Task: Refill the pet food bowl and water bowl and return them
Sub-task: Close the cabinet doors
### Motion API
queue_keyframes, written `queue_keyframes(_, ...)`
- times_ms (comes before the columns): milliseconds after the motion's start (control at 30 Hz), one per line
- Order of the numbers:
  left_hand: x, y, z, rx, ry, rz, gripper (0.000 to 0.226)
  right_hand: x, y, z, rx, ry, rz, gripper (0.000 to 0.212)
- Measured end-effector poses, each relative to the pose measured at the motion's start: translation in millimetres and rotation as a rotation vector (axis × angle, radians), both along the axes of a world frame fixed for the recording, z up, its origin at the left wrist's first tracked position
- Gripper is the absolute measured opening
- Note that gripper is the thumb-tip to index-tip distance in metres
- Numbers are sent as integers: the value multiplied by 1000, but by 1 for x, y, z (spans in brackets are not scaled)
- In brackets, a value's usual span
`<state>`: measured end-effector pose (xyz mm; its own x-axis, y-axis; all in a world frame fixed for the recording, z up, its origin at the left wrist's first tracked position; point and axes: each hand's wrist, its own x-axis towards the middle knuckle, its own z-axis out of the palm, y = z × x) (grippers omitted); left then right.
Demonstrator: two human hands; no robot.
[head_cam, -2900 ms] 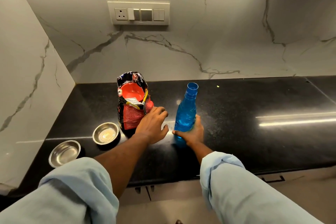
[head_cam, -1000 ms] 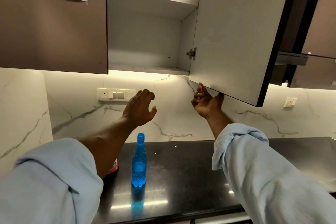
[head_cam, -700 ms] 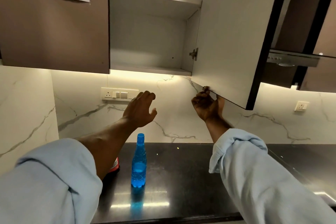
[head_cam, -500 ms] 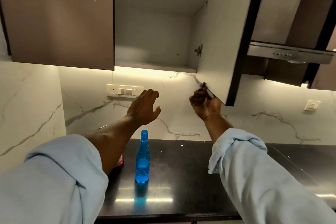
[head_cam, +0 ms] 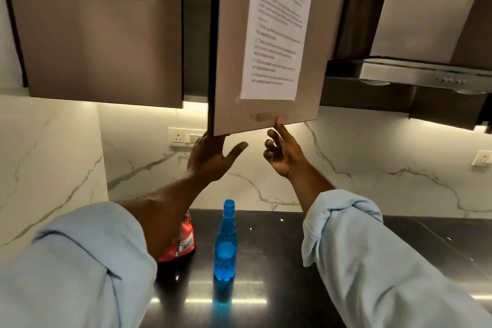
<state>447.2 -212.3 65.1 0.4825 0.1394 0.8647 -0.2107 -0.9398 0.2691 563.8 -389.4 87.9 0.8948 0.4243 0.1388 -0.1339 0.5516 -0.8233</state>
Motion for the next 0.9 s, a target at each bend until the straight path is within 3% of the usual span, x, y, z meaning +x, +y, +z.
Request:
queue_keyframes(100, 7, 8, 13, -203, 8, 65, 55, 5, 29, 8, -114, -16, -97, 45)
queue_keyframes(200, 15, 23, 27, -580, 17, 41, 57, 12, 53, 7, -161, -20, -188, 46)
queue_keyframes(300, 34, 43, 26, -760, 37, -40, 63, 27, 69, -1, -279, -107, -448, 56)
queue_keyframes(367, 46, 50, 25, -811, 67, -27, 72, 37, 76, 0, -287, -196, -590, 67)
queue_keyframes(467, 63, 59, 27, -817, 133, 61, 80, 51, 81, 7, -358, -315, -704, 59)
queue_keyframes(633, 90, 75, 32, -855, 207, 145, 78, 71, 89, 15, -457, -423, -808, 52)
queue_keyframes(900, 130, 103, 39, -848, 178, 118, 68, 91, 113, 21, -578, -475, -907, 51)
